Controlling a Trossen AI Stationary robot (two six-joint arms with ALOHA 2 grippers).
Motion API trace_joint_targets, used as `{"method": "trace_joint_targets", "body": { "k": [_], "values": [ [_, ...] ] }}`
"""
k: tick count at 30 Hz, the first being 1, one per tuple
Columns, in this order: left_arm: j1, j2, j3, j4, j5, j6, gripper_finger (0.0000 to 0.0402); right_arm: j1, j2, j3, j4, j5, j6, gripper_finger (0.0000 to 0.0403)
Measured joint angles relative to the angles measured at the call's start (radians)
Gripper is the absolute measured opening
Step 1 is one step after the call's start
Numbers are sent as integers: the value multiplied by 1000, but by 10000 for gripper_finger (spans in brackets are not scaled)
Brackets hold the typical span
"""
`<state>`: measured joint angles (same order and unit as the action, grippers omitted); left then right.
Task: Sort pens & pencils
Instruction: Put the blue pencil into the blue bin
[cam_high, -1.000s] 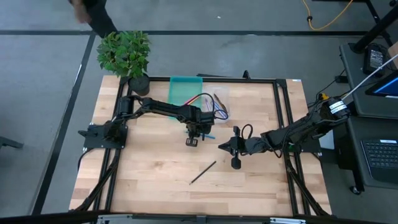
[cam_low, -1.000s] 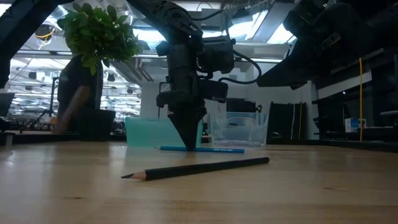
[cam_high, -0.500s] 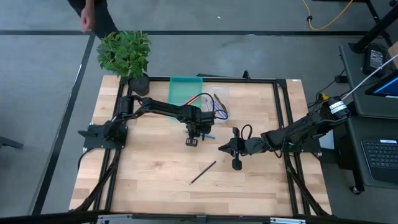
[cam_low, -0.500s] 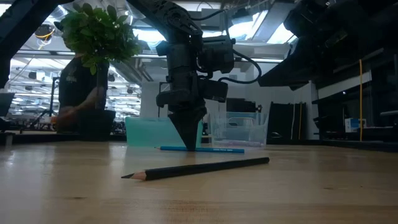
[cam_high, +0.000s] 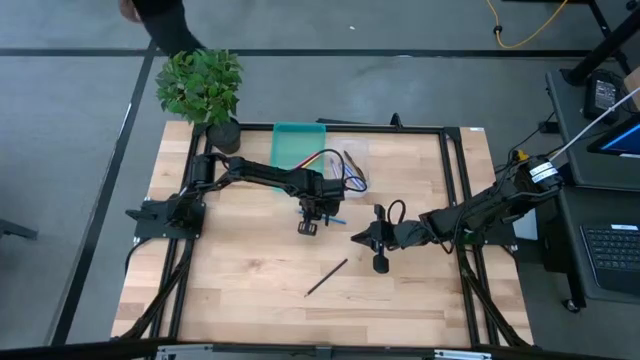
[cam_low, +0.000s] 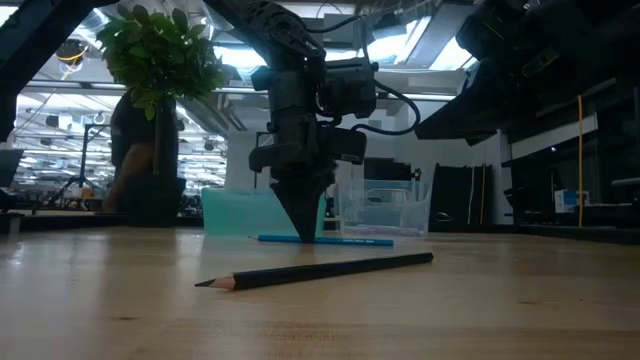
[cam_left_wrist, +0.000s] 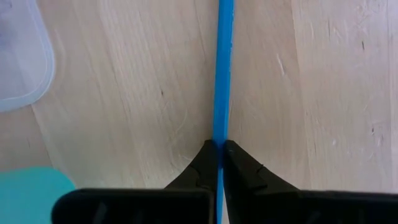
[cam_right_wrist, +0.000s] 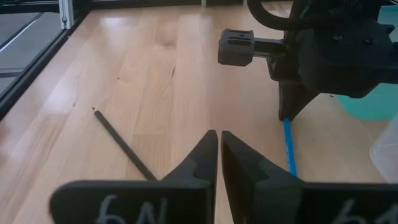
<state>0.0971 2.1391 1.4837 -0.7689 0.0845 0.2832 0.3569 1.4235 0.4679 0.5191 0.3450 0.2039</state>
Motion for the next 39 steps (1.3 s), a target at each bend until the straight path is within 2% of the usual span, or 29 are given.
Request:
{"method": "trace_joint_targets", "body": {
  "k": [12, 39],
  "values": [
    [-3, -28, -4, -24, 9, 8, 0, 0, 0, 0, -2, 0, 0, 23],
    [-37, -30, -3, -204, 13, -14, 0, 20, 0, 0, -16, -5, 5, 24]
  ]
}}
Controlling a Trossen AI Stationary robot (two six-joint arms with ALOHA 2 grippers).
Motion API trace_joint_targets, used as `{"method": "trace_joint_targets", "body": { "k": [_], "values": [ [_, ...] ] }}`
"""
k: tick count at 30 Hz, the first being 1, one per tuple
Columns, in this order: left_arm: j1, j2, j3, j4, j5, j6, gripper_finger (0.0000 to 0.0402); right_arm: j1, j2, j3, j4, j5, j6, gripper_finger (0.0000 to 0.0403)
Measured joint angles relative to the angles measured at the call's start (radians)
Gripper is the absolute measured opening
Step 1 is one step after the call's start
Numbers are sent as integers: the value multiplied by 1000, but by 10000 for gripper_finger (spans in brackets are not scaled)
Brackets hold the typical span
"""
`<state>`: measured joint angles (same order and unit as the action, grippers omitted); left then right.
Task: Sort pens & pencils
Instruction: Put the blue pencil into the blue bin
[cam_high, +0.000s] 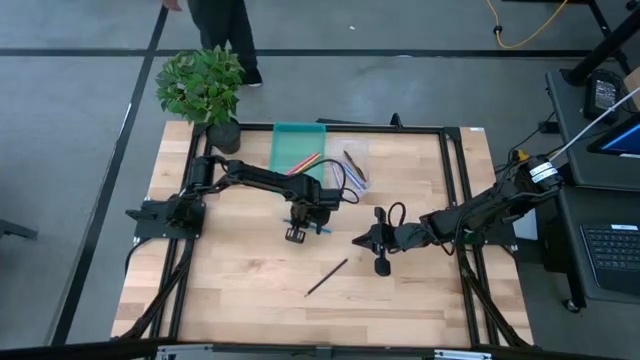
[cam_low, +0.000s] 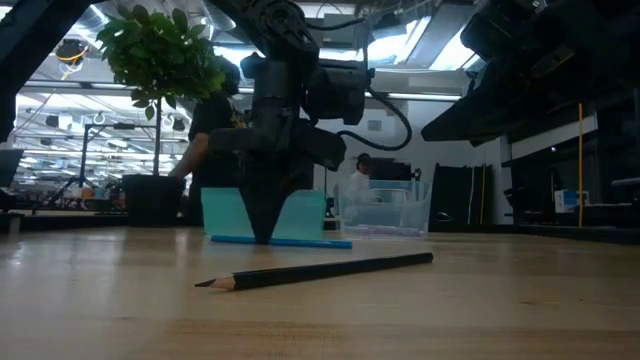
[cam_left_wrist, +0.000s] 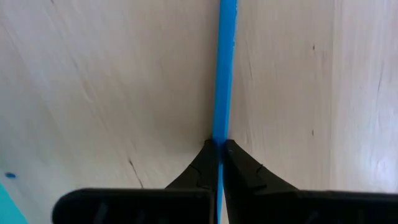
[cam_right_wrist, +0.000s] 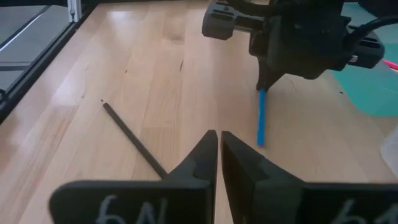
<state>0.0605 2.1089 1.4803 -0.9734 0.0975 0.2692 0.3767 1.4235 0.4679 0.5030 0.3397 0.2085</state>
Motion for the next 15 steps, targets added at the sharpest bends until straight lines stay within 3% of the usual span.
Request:
{"method": "trace_joint_targets", "body": {
  "k": [15],
  "values": [
    [-21, -20, -3, -44, -33, -7, 2, 0, 0, 0, -14, -1, 25, 23]
  ]
}}
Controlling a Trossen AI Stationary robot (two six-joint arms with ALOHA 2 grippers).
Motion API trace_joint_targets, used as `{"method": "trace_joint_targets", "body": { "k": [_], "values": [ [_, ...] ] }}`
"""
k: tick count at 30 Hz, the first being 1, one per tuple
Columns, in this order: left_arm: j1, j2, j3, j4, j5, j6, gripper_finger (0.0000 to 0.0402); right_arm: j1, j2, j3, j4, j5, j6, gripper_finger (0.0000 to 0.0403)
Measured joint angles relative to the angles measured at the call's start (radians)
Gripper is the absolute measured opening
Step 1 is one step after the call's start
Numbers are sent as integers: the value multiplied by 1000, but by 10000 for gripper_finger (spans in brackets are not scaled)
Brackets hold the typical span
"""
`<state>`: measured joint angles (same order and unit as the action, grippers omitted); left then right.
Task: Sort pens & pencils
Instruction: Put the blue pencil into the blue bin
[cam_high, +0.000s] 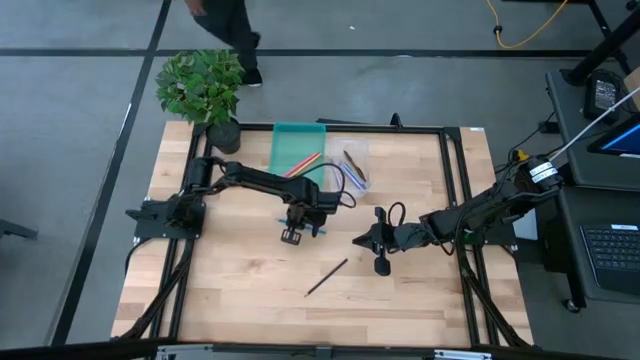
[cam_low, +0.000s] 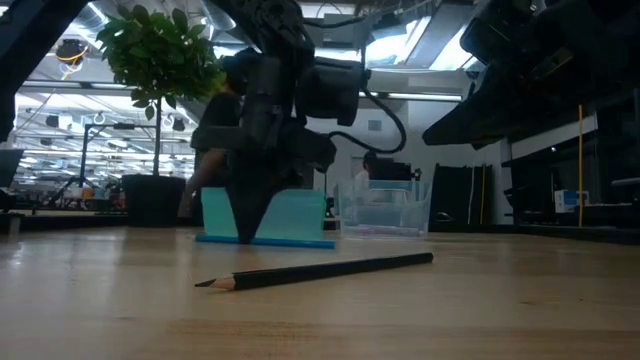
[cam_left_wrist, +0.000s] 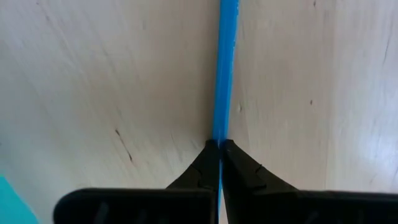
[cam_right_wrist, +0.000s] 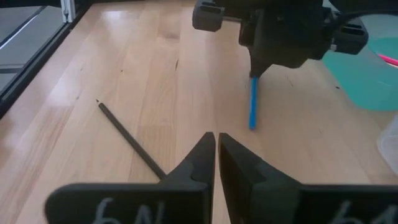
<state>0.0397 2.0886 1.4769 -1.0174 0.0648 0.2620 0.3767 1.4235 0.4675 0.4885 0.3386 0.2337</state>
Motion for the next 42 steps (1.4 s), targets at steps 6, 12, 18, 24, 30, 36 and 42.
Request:
{"method": "trace_joint_targets", "body": {
  "k": [6, 12, 18, 24, 30, 36, 42],
  "values": [
    [-25, -84, -1, 13, -12, -11, 4, 0, 0, 0, 0, 0, 0, 23],
    [-46, -128, -11, 30, -42, -20, 3, 0, 0, 0, 0, 0, 8, 23],
    [-55, -213, -114, 94, -52, -48, 2, 0, 0, 0, -9, -1, 19, 23],
    [-55, -394, -275, 229, -93, -93, 1, 0, 0, 0, -9, -1, 19, 23],
    [-55, -557, -433, 396, -97, -140, 0, 0, 0, 0, 2, 2, 19, 23],
    [-54, -566, -514, 509, -100, -180, 0, -2, 0, 0, 51, 13, -28, 23],
    [-67, -556, -603, 782, -147, -132, 0, -1, 8, 0, 136, 110, -79, 23]
  ]
}}
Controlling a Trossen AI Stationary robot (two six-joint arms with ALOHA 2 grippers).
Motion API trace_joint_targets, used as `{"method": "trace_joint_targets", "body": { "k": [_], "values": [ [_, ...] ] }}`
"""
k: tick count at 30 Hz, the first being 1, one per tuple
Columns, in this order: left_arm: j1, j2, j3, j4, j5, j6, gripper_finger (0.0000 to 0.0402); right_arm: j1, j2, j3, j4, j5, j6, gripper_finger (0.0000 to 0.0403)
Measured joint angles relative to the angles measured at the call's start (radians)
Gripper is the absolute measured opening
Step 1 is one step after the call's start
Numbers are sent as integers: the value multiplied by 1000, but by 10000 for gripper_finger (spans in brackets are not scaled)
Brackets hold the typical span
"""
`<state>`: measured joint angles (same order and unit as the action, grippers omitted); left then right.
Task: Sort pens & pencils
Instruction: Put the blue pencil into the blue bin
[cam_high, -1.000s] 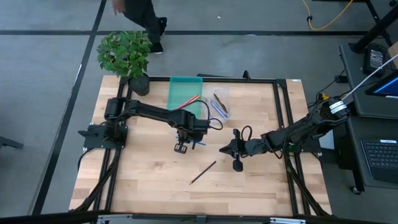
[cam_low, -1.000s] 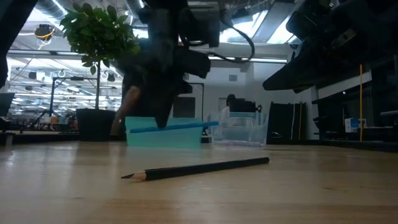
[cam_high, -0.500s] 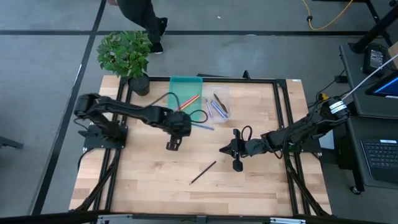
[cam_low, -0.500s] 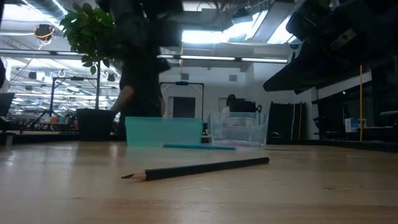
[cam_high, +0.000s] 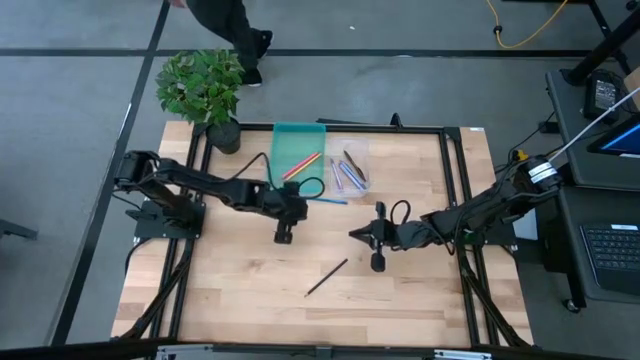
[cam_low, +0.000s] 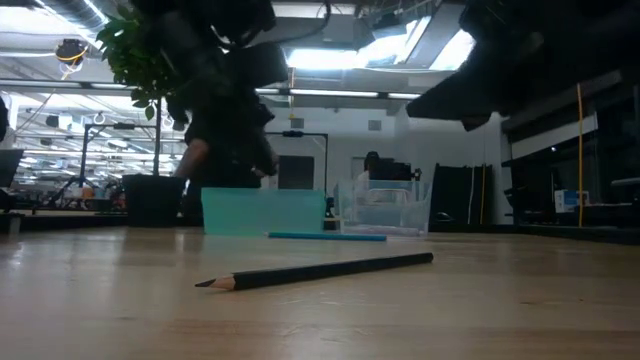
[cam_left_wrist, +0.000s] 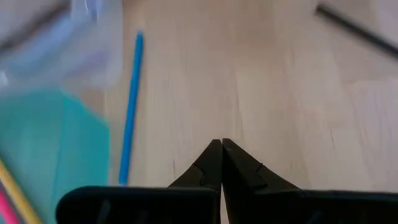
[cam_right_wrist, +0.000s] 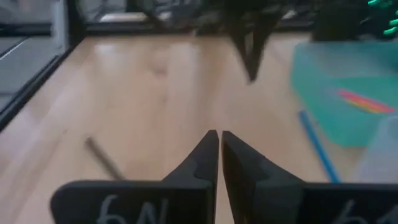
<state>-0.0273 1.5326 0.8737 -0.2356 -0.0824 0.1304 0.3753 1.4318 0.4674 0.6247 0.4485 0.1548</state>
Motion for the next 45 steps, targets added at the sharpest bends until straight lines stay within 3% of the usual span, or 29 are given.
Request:
{"method": "trace_joint_targets", "body": {
  "k": [5, 13, 19, 26, 31, 39, 45],
  "values": [
    [-8, 0, -92, 222, -7, 61, 0, -9, 51, 1, 36, 103, -3, 23],
    [48, 1, -81, 280, -63, 144, 0, -91, 116, 1, 45, 68, -58, 23],
    [109, 159, -55, 419, -88, 220, 0, -172, 136, 0, 46, 64, -91, 23],
    [120, 398, 109, 389, -275, 349, 0, -231, 136, 1, -1, 4, -93, 23],
    [127, 483, 204, 316, -272, 354, 0, -256, 136, 0, -22, -16, -140, 23],
    [94, 453, 275, 65, -216, 227, 0, -296, 136, 0, -17, -161, -236, 23],
    [33, 447, 323, -44, -181, 155, 0, -307, 136, 0, -17, -173, -269, 23]
  ]
}}
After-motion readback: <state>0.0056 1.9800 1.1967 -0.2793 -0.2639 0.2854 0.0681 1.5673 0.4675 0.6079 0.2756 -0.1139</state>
